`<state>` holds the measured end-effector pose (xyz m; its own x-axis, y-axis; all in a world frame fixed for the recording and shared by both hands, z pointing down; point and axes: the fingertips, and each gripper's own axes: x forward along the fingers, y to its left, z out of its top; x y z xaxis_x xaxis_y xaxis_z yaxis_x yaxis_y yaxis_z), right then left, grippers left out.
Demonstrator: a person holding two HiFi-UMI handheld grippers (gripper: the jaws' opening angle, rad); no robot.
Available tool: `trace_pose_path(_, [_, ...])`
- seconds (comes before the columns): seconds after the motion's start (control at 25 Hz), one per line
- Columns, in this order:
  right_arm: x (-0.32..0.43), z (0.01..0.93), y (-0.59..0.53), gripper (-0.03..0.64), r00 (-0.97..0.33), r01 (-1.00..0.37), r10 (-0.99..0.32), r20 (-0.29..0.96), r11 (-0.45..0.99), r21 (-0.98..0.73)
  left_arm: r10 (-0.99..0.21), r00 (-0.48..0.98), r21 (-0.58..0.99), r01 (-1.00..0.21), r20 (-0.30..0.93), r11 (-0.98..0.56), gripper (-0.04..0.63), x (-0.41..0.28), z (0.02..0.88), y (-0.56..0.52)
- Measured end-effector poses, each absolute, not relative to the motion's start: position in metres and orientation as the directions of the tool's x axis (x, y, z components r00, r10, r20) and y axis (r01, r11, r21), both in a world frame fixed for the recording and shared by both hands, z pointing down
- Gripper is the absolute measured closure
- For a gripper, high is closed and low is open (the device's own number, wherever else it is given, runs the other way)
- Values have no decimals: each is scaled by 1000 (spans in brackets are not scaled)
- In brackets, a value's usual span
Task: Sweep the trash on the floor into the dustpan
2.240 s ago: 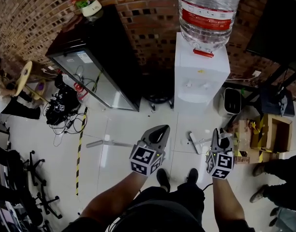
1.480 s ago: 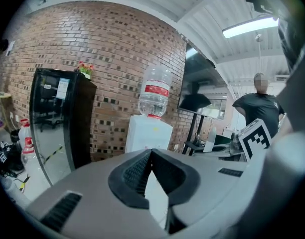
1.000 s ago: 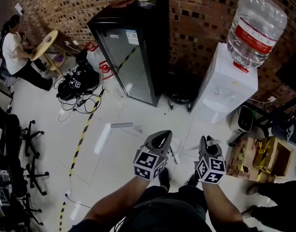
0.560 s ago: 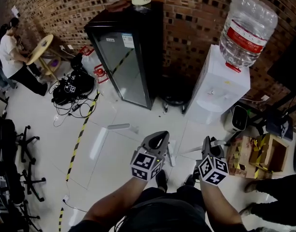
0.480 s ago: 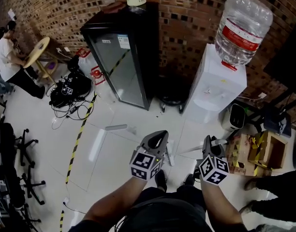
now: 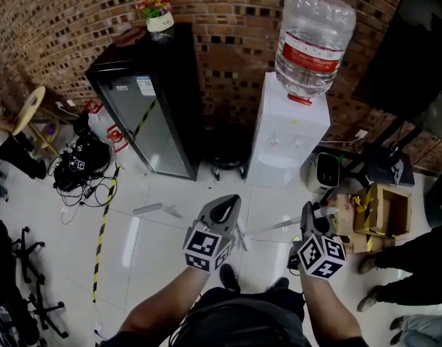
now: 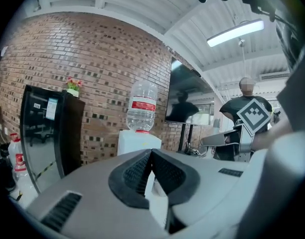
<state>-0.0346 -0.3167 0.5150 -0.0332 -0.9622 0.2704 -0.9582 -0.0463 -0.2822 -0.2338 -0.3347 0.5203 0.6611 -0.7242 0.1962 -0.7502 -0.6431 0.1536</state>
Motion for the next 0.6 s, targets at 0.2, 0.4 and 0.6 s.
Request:
trace_pose_path(0.2, [0,462,-304,518,-28,-970,-982,188,-18,-241,-696,696,128,-718,177,-685,588,-191,487,-333])
trace_pose_path(0.4, [54,424,-279,518,-50,-981,-990,132,24,-192,-686,713,109,-700,144,-705,589,-134,451,-326])
trace_pose_path(0.6, [104,390,-256,518,-73,-987,-991,113,55,-150,-675,720,105,-693,160,-713,589,-91,417,-319])
